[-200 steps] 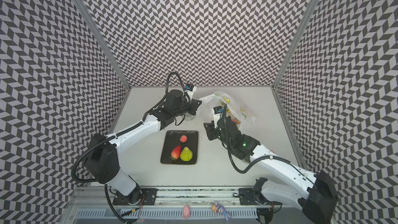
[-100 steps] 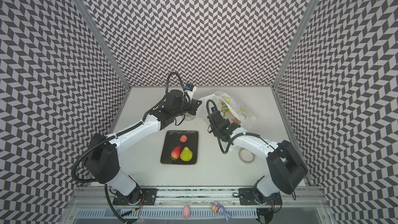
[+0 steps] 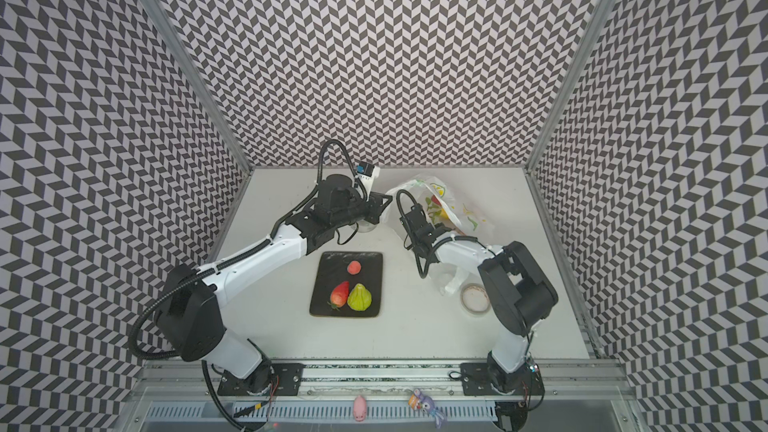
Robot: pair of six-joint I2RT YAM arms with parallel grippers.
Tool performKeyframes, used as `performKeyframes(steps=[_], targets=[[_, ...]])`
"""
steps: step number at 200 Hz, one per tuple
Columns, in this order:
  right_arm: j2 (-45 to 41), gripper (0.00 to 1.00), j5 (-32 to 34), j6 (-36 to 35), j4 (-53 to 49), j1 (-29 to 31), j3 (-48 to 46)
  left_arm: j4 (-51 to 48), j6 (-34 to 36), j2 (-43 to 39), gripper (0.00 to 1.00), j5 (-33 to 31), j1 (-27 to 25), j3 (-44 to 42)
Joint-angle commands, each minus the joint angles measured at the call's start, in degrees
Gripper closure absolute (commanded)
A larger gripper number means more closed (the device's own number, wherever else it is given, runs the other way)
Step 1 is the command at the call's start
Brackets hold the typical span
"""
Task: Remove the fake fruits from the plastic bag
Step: 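Move the open right gripper back into the bag over the fruits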
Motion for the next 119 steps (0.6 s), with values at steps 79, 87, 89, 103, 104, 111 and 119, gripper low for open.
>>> performKeyframes(steps=[79,87,89,103,104,111,119], targets=[[-0.53,0.53,-24.90,24.86,0.65,-12.62,4.93,2.78,-3.41,-4.60,1.00,3.38,-4.76,-7.28],[-0.39,0.50,-27.33,27.36,1.70,-13.18,5.19,2.70,-3.36,-4.44,1.00,3.38,-5.05,-7.20],[-0.32,0.50,-27.83,27.81,1.97,-13.30,5.24,2.69,-3.38,-4.39,1.00,3.42,-5.06,-7.19],[0.12,0.46,-30.34,31.63,3.63,-13.98,5.94,2.68,-3.43,-4.44,1.00,3.47,-5.21,-7.19],[0.19,0.46,-30.52,31.90,3.75,-14.01,5.94,2.64,-3.44,-4.41,1.00,3.51,-5.19,-7.15],[0.48,0.44,-31.66,33.81,4.68,-14.27,6.18,2.61,-3.38,-4.37,1.00,3.48,-5.25,-7.06],[0.81,0.42,-32.92,35.82,5.92,-14.64,6.32,2.69,-3.38,-4.37,1.00,3.48,-5.21,-6.92]])
